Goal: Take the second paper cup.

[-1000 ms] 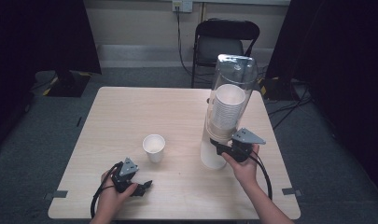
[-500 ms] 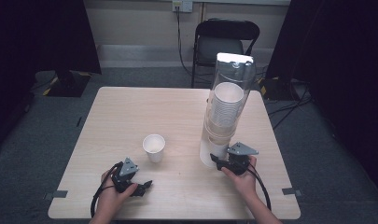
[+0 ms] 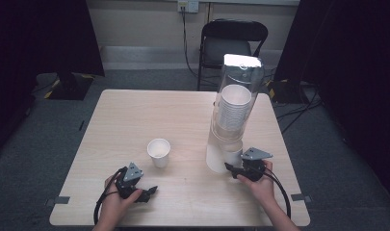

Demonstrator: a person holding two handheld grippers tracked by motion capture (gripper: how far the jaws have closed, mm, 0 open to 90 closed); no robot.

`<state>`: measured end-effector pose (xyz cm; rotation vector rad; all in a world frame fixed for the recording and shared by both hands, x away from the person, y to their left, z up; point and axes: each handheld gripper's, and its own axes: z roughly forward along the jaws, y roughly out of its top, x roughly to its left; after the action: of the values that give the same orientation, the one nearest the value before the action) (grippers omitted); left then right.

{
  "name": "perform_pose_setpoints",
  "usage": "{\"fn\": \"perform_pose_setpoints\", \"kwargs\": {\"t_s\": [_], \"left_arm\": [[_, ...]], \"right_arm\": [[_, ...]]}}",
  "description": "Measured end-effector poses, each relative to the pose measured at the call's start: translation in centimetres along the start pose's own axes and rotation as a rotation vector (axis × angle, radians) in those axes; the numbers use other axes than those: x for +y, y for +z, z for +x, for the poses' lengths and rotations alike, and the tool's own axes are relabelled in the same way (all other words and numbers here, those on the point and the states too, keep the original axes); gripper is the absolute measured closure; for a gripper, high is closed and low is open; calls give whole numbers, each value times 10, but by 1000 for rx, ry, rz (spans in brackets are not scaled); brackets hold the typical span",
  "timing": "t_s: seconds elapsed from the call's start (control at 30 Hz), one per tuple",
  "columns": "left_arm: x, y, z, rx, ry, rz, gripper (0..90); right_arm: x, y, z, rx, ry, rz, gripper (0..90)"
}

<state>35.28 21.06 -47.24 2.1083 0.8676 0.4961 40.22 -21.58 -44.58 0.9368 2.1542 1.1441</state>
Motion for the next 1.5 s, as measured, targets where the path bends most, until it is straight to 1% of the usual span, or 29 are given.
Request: {"fn": "perform_pose_setpoints", "kwargs": {"t_s": [0.07, 0.13, 0.23, 0.3, 0.4, 0.47, 0.53, 0.6, 0.63, 0.67, 0.7, 0.73, 0.77, 0.8, 0.83, 0.87, 0.9, 1.0, 1.03, 1.07, 1.13, 1.17, 1.23, 1.27, 1.33, 1.37, 1.4, 1.47, 1.5], "left_arm": [[0, 0, 0, 0, 0, 0, 132], [0, 0, 0, 0, -1, 0, 132], [0, 0, 0, 0, -1, 0, 132], [0, 0, 0, 0, -1, 0, 132], [0, 0, 0, 0, -1, 0, 132], [0, 0, 0, 0, 0, 0, 132], [0, 0, 0, 1, -1, -1, 132], [0, 0, -1, 5, -3, -3, 133], [0, -1, -1, -1, -1, 6, 134], [0, -1, -2, -12, 5, 5, 136], [0, 0, -4, -10, 1, 0, 135], [1, 0, -5, -17, -14, -4, 136], [2, 0, -6, -34, -35, -9, 144], [5, 0, -9, -68, -74, -13, 164], [8, 0, -12, -93, -103, -28, 165], [12, -1, -16, -105, -95, -38, 164], [17, -2, -21, -120, -76, -48, 165], [36, -4, -35, -184, -79, -100, 166], [42, -4, -39, -199, -86, -110, 170], [47, -4, -43, -210, -96, -118, 178], [57, -2, -51, -229, -92, -136, 179], [61, -2, -54, -234, -83, -131, 182], [71, -1, -59, -232, -72, -124, 200], [74, -2, -60, -232, -65, -119, 211], [82, -3, -61, -252, -85, -134, 241], [86, -4, -61, -259, -91, -138, 256], [91, -5, -62, -260, -102, -145, 266], [100, -7, -62, -267, -113, -141, 296], [104, -8, -62, -270, -119, -144, 302]], "right_arm": [[-6, -3, -6, -11, 29, 1, 361], [-10, -6, -11, -33, 38, 18, 360], [-13, -8, -20, -51, 62, 18, 359], [-14, -10, -24, -58, 80, 14, 358], [-16, -10, -27, -70, 90, 12, 358], [-16, -12, -28, -62, 107, -4, 357], [-15, -15, -27, -48, 101, -33, 357], [-14, -19, -23, -31, 104, -45, 357], [-14, -20, -22, -20, 102, -50, 356], [-14, -23, -20, -11, 93, -58, 356], [-15, -25, -18, 1, 79, -70, 356], [-15, -28, -16, -2, 71, -68, 356], [-16, -29, -16, 3, 67, -80, 356], [-18, -30, -15, 16, 80, -90, 355], [-20, -31, -15, 19, 80, -90, 355], [-22, -32, -14, 21, 79, -81, 355], [-23, -33, -12, 31, 70, -82, 355], [-22, -33, -1, 81, 23, -95, 354], [-20, -32, 4, 95, 3, -97, 354], [-19, -31, 9, 112, -7, -95, 354], [-16, -28, 18, 132, -35, -90, 353], [-14, -27, 22, 144, -39, -90, 353], [-11, -25, 28, 164, -50, -98, 353], [-10, -24, 31, 170, -64, -102, 353], [-10, -22, 35, 184, -79, -103, 353], [-9, -21, 38, 192, -98, -99, 353], [-9, -20, 41, 206, -116, -98, 353], [-9, -17, 45, 216, -150, -81, 353], [-9, -15, 47, 228, -158, -79, 353]]}}
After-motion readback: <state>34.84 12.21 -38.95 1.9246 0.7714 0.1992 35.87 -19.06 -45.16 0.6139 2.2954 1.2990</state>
